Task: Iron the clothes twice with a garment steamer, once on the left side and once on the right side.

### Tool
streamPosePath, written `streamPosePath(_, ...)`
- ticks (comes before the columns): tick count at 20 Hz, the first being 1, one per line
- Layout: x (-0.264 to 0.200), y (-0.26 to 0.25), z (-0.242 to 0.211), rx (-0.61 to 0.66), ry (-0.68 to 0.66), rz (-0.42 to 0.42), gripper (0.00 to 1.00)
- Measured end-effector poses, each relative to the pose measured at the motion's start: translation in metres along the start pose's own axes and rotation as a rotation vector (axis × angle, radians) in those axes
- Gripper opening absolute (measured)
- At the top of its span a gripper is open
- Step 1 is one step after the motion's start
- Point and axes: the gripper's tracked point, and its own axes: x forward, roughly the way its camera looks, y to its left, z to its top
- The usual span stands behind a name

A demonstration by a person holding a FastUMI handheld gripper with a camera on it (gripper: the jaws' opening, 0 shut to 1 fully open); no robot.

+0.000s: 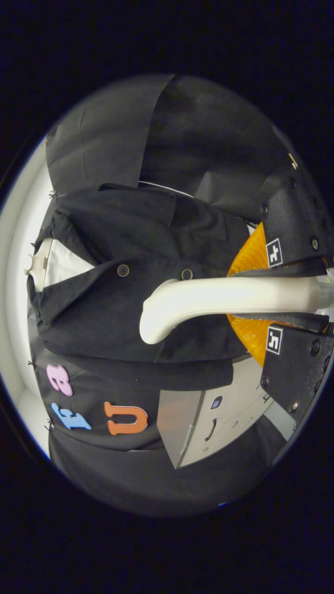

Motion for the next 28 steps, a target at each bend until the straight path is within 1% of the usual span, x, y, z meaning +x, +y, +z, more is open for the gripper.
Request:
streamPosePath(4, 0.004, -0.002, -0.025, -0.031, 0.029, 0.005, 0.33)
streamPosePath(11, 0.011, -0.006, -0.086, -0.041, 0.135, 0.027, 0.33)
streamPosePath(16, 0.013, -0.012, -0.117, -0.064, 0.194, 0.029, 0.33)
streamPosePath(23, 0.008, -0.024, -0.166, -0.098, 0.260, 0.045, 0.33)
streamPosePath(26, 0.004, -0.034, -0.170, -0.073, 0.288, 0.042, 0.33)
streamPosePath(28, -0.008, -0.043, -0.150, -0.045, 0.254, 0.056, 0.33)
